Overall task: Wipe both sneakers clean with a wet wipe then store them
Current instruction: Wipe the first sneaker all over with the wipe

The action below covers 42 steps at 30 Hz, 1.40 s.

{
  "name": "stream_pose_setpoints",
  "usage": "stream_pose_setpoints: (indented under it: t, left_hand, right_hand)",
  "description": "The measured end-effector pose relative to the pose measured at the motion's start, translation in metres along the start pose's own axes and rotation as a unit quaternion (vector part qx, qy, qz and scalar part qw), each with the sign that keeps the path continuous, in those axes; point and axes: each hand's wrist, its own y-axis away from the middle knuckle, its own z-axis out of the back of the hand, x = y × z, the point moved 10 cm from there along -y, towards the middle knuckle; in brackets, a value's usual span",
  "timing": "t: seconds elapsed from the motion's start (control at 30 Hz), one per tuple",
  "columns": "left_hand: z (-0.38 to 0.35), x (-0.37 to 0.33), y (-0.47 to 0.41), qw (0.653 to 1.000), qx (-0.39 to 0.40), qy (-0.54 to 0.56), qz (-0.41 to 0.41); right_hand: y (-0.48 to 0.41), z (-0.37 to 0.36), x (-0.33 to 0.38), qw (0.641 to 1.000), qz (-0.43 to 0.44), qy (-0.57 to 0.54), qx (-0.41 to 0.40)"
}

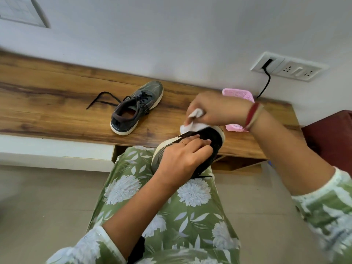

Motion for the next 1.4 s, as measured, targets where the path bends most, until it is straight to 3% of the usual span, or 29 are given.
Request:
stream_pose_setpoints:
  t: [0.1,0.37,0.5,0.63,0.67,0.77,0.87,1.0,1.13,1.2,1.23,1.3,1.37,1.4]
  left_hand:
    - [-0.005,0.003,-0.001,1.000,0.007,-0.003,0.007]
    - [-0.010,0.008,-0.003,0.999,0.012,-0.027,0.024]
    - [-0.002,0.008,-0.003,0.999,-0.018,-0.017,0.027]
    - [0.004,0.008,-0.004,0.999,-0.033,-0.020,0.012]
    - [0.004,0.008,-0.004,0.999,-0.031,-0.027,0.011]
    - [0.008,0.011,-0.005,0.998,-0.024,-0.062,0.011]
    - [0.007,0.014,-0.003,0.998,-0.015,-0.058,0.002]
    - [0.007,0.033,-0.002,0.997,-0.029,-0.028,0.061]
    - [0.023,0.076,0.006,0.980,-0.051,0.089,0.169]
    - [0.036,0.105,0.017,0.950,-0.088,0.149,0.259]
    - [0.042,0.119,0.024,0.934,-0.105,0.168,0.297]
    - [0.052,0.138,0.036,0.909,-0.131,0.193,0.345]
    - [0.058,0.153,0.046,0.883,-0.154,0.224,0.382]
    - [0.060,0.161,0.051,0.871,-0.163,0.238,0.398]
  right_hand:
    - [-0.005,-0.026,-0.006,0.996,0.008,0.061,0.065]
    - [0.046,-0.009,-0.039,0.999,-0.012,-0.013,-0.034]
    - [0.066,-0.019,-0.058,0.998,-0.037,-0.041,0.001]
    - [0.057,0.022,-0.038,0.968,0.018,-0.137,-0.210]
    - [0.051,0.022,-0.027,0.966,0.033,-0.130,-0.222]
    - [0.032,-0.010,-0.010,0.987,0.049,-0.050,-0.146]
    - [0.036,-0.020,-0.017,0.990,0.047,0.002,-0.136]
    - [0.055,-0.011,-0.035,0.978,0.040,-0.013,-0.205]
    - [0.063,-0.013,-0.050,0.969,0.034,-0.093,-0.229]
    - [0.067,0.002,-0.053,0.933,0.023,-0.184,-0.308]
    - [0.069,0.012,-0.056,0.894,0.019,-0.252,-0.369]
    - [0.066,0.024,-0.065,0.783,0.008,-0.410,-0.468]
    - [0.041,0.018,-0.061,0.694,0.003,-0.535,-0.481]
    - [0.022,0.013,-0.050,0.687,-0.001,-0.563,-0.459]
